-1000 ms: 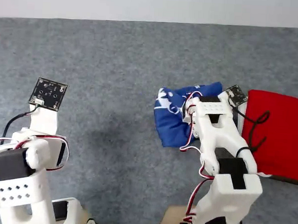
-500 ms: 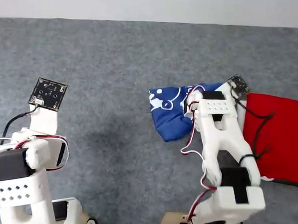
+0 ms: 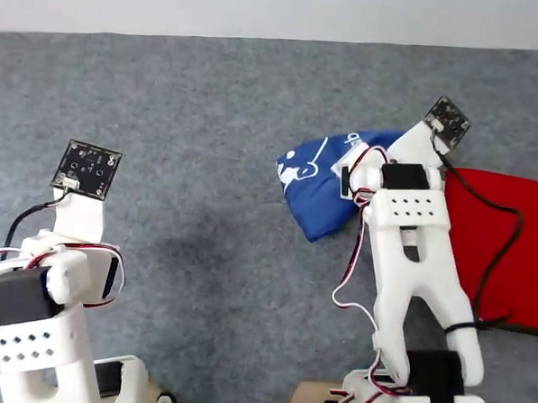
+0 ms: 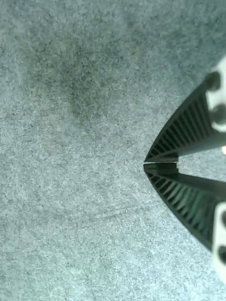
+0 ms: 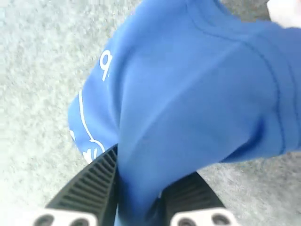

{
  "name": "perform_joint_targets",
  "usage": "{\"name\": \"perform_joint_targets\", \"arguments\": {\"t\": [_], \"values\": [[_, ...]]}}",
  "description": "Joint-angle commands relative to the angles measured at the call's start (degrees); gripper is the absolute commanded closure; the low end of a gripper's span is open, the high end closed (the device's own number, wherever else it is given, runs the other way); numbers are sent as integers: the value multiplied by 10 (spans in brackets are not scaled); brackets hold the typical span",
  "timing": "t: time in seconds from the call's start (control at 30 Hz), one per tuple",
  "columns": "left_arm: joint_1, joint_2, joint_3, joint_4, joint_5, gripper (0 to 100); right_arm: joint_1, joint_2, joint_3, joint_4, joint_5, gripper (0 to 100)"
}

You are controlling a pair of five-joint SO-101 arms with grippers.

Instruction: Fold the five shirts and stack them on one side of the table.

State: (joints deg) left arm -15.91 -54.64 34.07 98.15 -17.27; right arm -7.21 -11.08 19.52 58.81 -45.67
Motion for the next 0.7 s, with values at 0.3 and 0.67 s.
{"name": "perform_joint_targets", "arguments": {"t": [0.3, 0.67], "values": [[-1, -6, -3, -8, -3, 988, -10, -98, -17, 99, 127, 991], [-1, -6, -3, -7, -3, 988, -24, -168, -18, 118, 287, 991]]}}
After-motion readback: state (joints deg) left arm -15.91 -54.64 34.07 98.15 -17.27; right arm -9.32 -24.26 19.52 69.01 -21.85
